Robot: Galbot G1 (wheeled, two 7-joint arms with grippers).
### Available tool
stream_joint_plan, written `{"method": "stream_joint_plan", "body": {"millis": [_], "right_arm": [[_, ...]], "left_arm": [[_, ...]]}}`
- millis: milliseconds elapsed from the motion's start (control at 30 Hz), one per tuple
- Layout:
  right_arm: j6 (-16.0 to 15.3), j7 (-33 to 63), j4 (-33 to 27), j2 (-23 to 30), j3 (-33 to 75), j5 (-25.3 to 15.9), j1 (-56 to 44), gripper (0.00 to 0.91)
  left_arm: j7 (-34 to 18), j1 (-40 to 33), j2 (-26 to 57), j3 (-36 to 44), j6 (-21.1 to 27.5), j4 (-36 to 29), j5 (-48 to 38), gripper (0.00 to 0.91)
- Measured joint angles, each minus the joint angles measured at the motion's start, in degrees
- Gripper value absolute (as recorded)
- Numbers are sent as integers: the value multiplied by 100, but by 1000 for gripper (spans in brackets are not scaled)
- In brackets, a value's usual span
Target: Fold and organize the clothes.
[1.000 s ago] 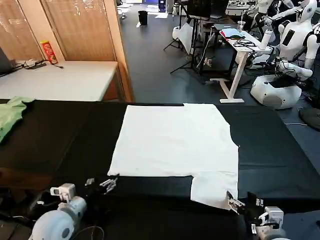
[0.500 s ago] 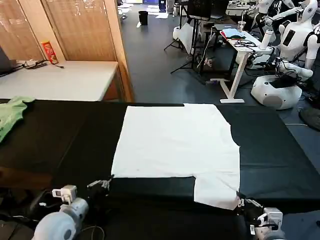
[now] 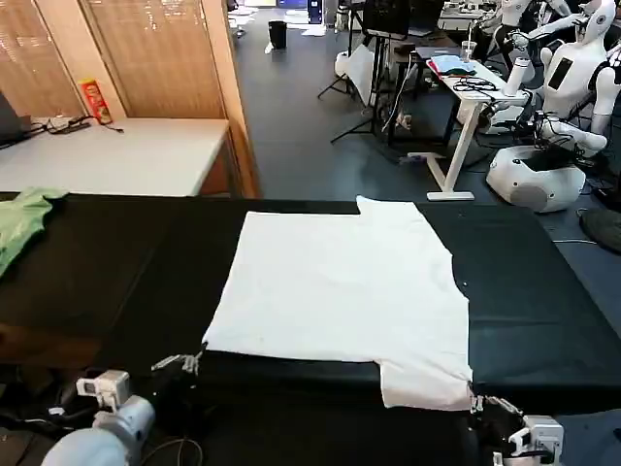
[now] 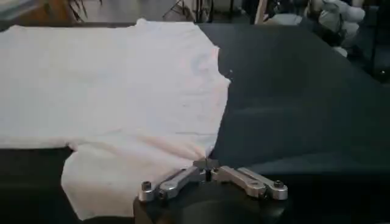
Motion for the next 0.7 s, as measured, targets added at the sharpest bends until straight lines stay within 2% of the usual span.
{"method": "stream_joint_plan", "body": {"millis": [400, 700], "right_arm": [[239, 6, -1414, -395, -446, 99, 1761, 20], [301, 12, -2242, -441, -833, -124, 2636, 20]], "left_arm": [[-72, -1189, -372, 315, -299, 748, 197, 0], [-3, -1857, -276, 594, -331, 1400, 453, 0]]}}
